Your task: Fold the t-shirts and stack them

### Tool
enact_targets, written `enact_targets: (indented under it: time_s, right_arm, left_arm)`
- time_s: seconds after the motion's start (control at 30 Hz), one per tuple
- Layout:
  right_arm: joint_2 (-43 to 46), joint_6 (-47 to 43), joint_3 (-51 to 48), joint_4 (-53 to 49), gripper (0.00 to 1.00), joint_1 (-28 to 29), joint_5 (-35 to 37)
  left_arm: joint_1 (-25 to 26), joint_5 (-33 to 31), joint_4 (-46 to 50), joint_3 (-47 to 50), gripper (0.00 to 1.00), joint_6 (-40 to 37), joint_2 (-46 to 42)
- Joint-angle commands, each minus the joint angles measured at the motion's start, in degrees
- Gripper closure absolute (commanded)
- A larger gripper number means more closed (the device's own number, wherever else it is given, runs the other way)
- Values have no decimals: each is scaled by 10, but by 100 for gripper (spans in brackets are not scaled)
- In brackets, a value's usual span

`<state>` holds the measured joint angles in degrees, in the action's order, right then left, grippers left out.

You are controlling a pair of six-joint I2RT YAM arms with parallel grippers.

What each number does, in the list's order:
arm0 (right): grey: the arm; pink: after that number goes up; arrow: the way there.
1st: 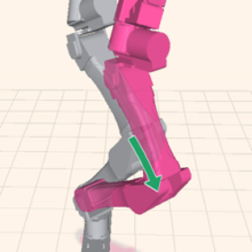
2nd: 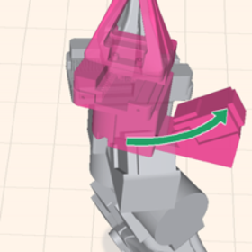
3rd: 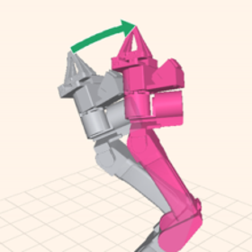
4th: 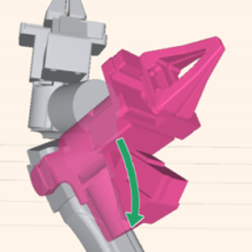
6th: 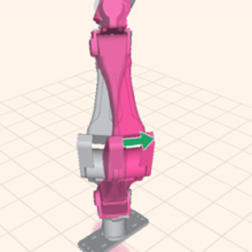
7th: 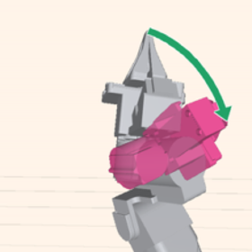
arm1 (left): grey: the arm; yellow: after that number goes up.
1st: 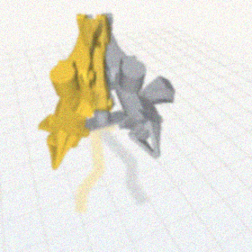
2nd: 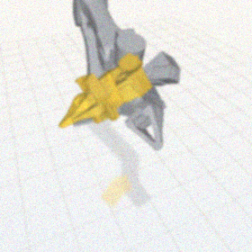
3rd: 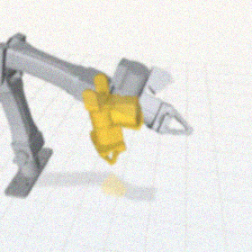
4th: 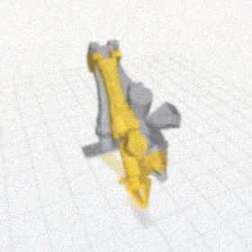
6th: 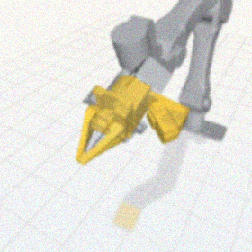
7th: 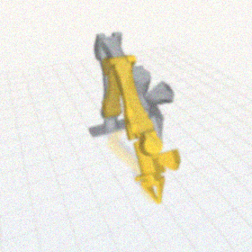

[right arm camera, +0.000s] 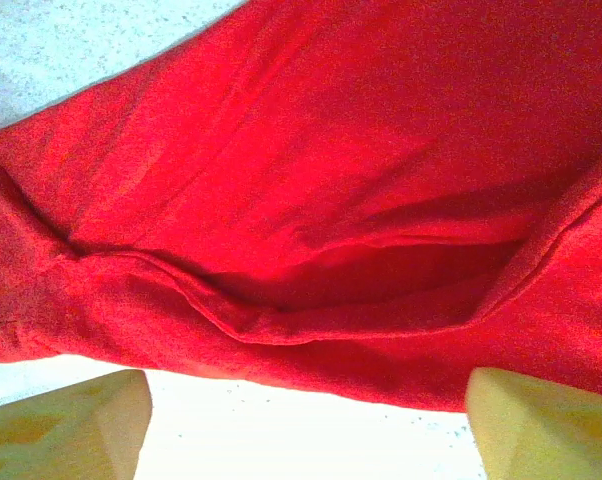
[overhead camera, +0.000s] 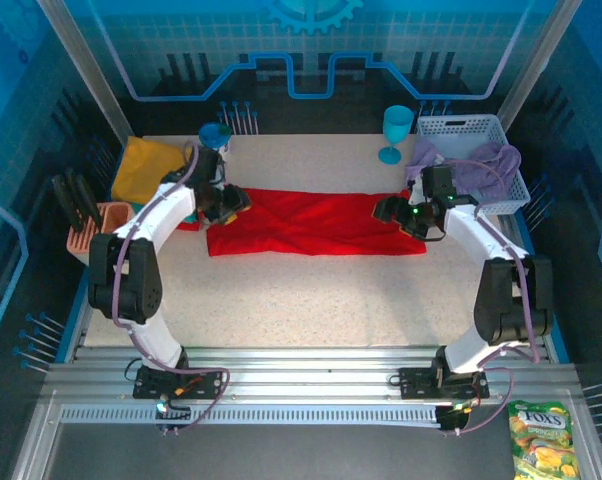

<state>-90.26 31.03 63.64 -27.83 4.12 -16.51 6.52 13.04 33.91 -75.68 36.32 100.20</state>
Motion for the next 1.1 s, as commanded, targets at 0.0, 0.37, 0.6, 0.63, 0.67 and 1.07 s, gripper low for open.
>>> enact_targets:
  time_s: [0.0, 0.37, 0.6, 0.63, 0.67, 1.07]
  right_arm:
    - [18, 3, -12, -15, 14, 17, 5]
    - [-24, 37, -11, 11, 12, 87, 16]
    - [-57, 58, -21, 28, 12, 119, 26]
    - [-64, 59, -20, 36, 12, 121, 26]
    - [-70, 61, -19, 44, 12, 121, 29]
    - [-200, 53, 128, 38, 12, 109, 30]
  left_arm:
    - [10, 23, -76, 54, 59, 52, 7]
    - [19, 19, -150, 66, 67, 71, 60]
    - [21, 10, -151, 60, 68, 62, 81]
    - [21, 9, -150, 58, 68, 61, 82]
    - [21, 7, -147, 56, 68, 58, 84]
    - [21, -14, -113, 52, 67, 33, 64]
